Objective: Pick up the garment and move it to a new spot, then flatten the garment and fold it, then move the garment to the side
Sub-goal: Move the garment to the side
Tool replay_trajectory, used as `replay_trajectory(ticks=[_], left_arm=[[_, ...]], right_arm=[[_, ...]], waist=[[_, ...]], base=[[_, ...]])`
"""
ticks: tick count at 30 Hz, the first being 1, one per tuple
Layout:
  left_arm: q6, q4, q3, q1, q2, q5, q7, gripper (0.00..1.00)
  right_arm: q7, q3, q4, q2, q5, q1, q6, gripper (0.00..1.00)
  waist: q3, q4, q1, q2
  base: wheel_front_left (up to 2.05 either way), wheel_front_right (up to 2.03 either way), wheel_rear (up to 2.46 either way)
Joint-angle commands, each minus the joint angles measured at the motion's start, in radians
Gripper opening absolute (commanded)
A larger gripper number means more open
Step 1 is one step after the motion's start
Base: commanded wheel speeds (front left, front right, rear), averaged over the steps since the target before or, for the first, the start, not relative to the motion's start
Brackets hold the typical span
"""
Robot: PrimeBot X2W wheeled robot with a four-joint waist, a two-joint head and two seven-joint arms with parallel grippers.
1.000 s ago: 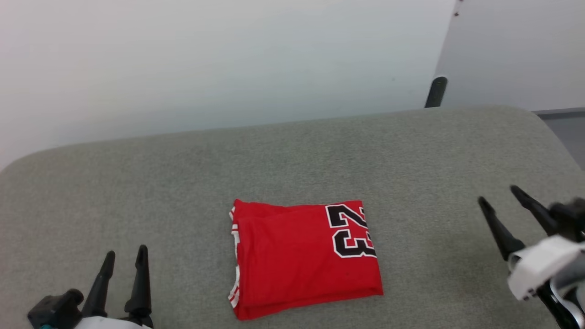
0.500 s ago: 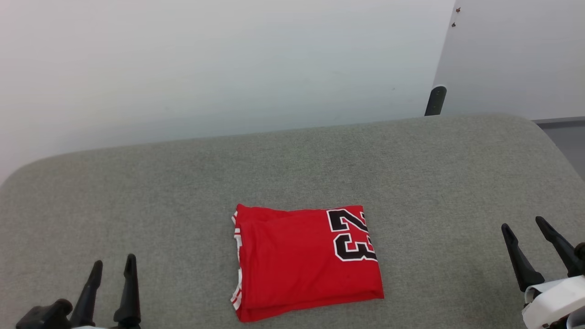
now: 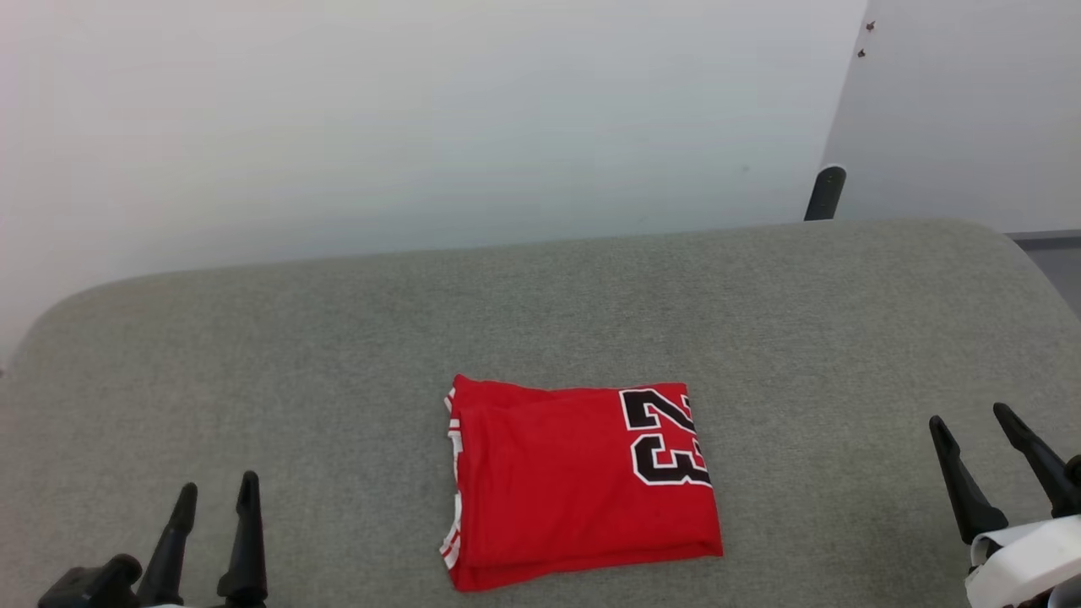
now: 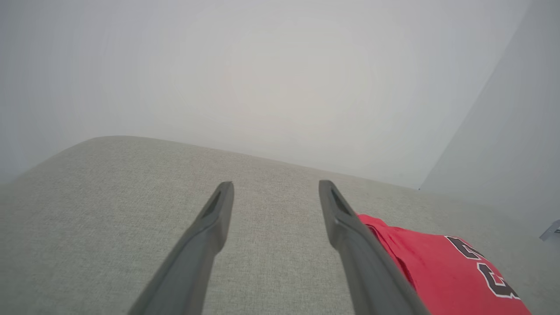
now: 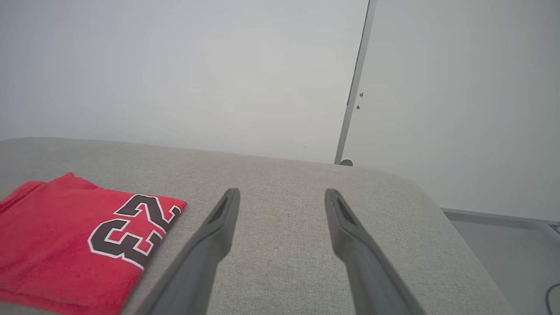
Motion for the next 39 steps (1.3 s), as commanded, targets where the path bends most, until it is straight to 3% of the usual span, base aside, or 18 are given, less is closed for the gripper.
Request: replay_trajectory(ticks=[1, 7, 20, 29, 39], left_arm=[[-0.001, 0.0, 0.002, 0.009, 0.0, 0.003, 0.001, 1.0], [-0.003, 0.006, 0.005, 0.004, 0.008, 0.001, 0.001, 1.0], [0.007, -0.006, 0.005, 0.011, 0.03, -0.003, 0.015, 1.0], [0.006, -0.012, -0.025, -0.007, 0.026, -0.005, 0.025, 1.0], [0.001, 0.008, -0.058, -0.068, 0.006, -0.012, 0.017, 1.0]], right_arm=[[0.002, -0.005, -0.003, 0.002, -0.006, 0.013, -0.001, 1.0], [0.024, 0.008, -0.015, 0.01, -0.005, 0.018, -0.001, 1.0], [0.106, 0.095, 0.022, 0.034, 0.024, -0.044, -0.001, 1.0], [0.284, 0.145, 0.103, 0.025, 0.084, -0.11, -0.001, 1.0], [0.48, 0.149, 0.161, 0.011, 0.129, -0.176, -0.001, 1.0]], waist=[[-0.001, 0.006, 0.0, -0.0001], [-0.005, 0.049, 0.0, -0.0001], [-0.003, 0.214, 0.0, -0.0001], [0.04, 0.29, 0.0, -0.0001], [0.135, 0.326, 0.0, -0.0001]], base=[[0.0, 0.0, 0.0], [0.0, 0.0, 0.0], [0.0, 0.0, 0.0], [0.0, 0.0, 0.0], [0.0, 0.0, 0.0]])
